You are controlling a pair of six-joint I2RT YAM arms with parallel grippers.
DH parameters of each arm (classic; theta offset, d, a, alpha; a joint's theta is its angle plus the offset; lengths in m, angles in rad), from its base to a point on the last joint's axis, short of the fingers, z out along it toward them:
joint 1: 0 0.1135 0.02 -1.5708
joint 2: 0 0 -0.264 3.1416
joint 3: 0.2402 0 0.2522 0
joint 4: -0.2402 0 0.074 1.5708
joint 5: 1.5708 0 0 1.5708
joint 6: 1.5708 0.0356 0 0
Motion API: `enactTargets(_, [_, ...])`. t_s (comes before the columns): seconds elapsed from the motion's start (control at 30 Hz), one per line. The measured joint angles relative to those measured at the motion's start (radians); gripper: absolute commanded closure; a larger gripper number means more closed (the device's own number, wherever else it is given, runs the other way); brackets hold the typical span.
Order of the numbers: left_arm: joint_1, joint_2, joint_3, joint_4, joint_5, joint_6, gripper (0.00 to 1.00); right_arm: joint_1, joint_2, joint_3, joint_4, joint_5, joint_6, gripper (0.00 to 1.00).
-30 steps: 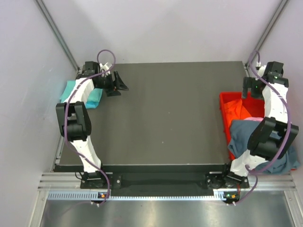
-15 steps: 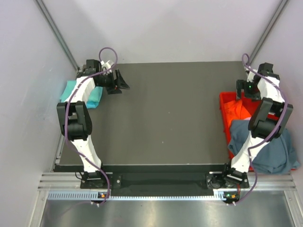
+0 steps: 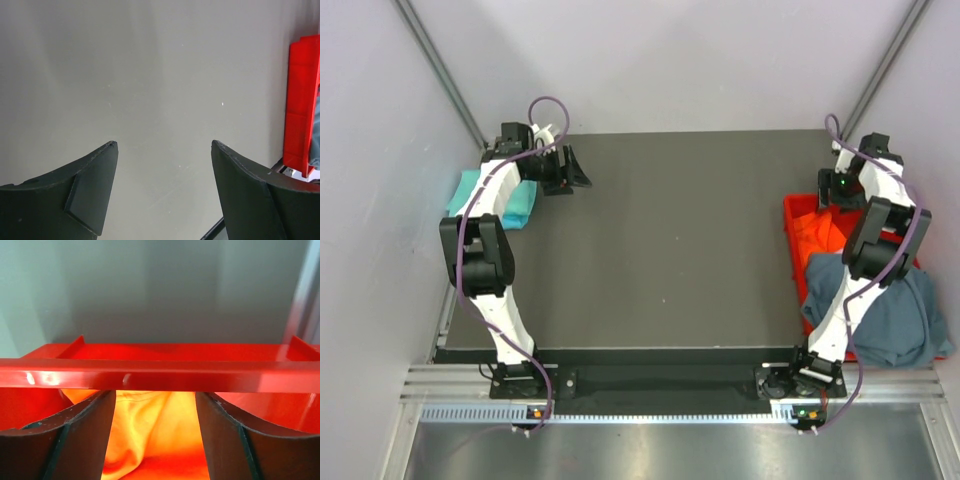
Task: Fold and stack the t-shirts
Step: Grab the tshirt from the pile
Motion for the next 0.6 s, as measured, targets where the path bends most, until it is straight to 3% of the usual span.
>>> enactTargets(0.4, [-0.002, 0.0, 0.025, -0.001, -0.018, 0.012, 0.2, 0.032, 0.017, -0.025, 0.0, -0.015, -0.016, 0.45])
enactTargets(0.6, [-0.003, 0.0, 0.027, -0.001, -0.031, 0.016, 0.2, 0.032, 0.031, -0.026, -0.006, 0.006, -0.023, 0.57])
